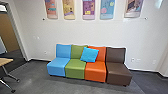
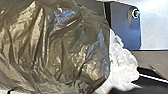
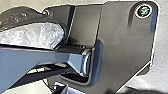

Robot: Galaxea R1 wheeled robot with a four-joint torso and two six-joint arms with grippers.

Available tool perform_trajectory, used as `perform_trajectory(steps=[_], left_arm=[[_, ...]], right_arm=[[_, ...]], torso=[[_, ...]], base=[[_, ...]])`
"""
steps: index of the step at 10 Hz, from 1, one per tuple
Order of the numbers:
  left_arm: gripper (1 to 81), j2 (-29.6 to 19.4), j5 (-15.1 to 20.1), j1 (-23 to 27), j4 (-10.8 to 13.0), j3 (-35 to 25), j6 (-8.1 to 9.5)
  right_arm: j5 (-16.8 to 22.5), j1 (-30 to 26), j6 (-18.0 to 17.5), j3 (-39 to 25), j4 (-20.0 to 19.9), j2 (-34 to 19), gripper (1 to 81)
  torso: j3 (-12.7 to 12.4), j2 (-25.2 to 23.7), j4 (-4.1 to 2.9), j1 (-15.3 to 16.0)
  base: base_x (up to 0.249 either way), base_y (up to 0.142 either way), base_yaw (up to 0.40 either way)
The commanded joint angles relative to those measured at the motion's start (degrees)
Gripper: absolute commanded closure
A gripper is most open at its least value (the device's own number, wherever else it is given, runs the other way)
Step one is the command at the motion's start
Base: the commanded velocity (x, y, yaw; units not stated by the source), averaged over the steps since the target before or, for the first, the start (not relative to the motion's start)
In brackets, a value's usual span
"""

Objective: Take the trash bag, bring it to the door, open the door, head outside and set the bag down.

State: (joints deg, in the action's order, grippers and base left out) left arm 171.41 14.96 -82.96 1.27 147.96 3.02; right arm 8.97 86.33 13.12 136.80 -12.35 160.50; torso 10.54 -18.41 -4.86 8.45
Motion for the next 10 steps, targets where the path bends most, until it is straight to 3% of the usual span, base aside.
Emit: perform_trajectory(steps=[1, 3, 7, 10], left_arm=[[81.1, -0.01, 3.94, 2.75, -0.13, -0.30, -0.39], [81.1, 0.07, 2.27, 2.41, 0.14, 1.10, -1.00], [81.1, 0.78, -0.72, 0.56, 2.86, 5.24, -1.35], [81.1, 0.78, -0.81, 0.47, 2.95, 5.41, -1.35]], right_arm=[[4.12, -2.17, 0.33, 0.38, -0.04, -0.16, 1.0], [4.12, -1.91, 0.24, 2.92, -0.13, 1.86, 1.0], [4.04, -1.29, 0.24, 12.42, -0.39, 7.05, 1.0], [3.16, -0.85, 0.15, 13.30, -0.66, 7.05, 1.0]], torso=[[0.00, 0.00, 0.00, 0.02], [-0.64, 0.00, 0.00, -0.02], [-0.57, 0.00, 0.00, -0.05], [-0.57, 0.00, 0.00, -0.07]], base=[[0.000, 0.000, 0.000], [0.000, 0.000, 0.000], [0.000, 0.000, 0.000], [0.000, 0.000, 0.000]])
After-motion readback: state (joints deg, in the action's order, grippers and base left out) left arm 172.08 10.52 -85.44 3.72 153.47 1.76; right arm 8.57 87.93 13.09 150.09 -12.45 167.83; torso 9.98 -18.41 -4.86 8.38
